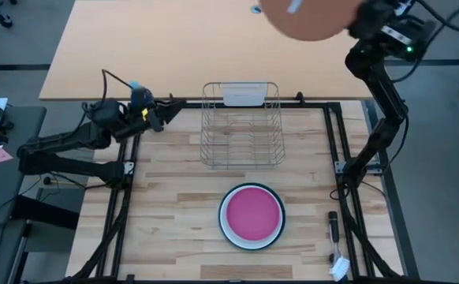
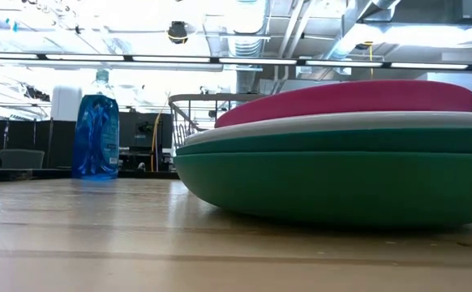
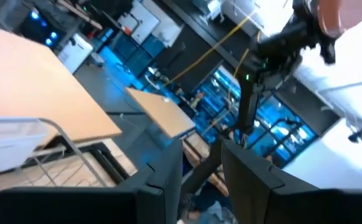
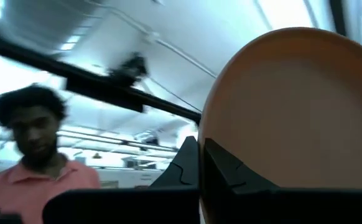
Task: Sort dishes
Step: Put the brown plate in the dish rack
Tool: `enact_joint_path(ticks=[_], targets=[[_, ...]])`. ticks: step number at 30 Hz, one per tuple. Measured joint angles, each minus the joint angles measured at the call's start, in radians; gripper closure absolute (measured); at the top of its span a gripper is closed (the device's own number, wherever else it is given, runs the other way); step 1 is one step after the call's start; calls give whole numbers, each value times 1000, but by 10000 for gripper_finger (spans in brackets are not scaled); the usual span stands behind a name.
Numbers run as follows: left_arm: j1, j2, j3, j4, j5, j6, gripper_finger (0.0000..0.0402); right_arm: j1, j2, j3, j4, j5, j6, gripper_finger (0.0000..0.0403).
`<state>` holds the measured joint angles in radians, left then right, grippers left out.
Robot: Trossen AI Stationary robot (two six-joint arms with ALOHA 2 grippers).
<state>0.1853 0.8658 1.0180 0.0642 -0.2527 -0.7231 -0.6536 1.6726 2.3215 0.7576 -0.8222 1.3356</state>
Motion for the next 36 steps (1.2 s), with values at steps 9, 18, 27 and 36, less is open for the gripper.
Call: enact_joint_path(ticks=[9,18,27,36], targets=[[11,44,0,37,-58,-3,294,-36,0,0,208,141,167,397],[11,140,0,104,-67,-18,294,-34,0,0,206,247,200,397],[10,217,0,298,-70,-22,294,-62,1,0,301,215,262,397],[10,211,0,318,-71,8,294,-90,0,0,509,160,279,397]])
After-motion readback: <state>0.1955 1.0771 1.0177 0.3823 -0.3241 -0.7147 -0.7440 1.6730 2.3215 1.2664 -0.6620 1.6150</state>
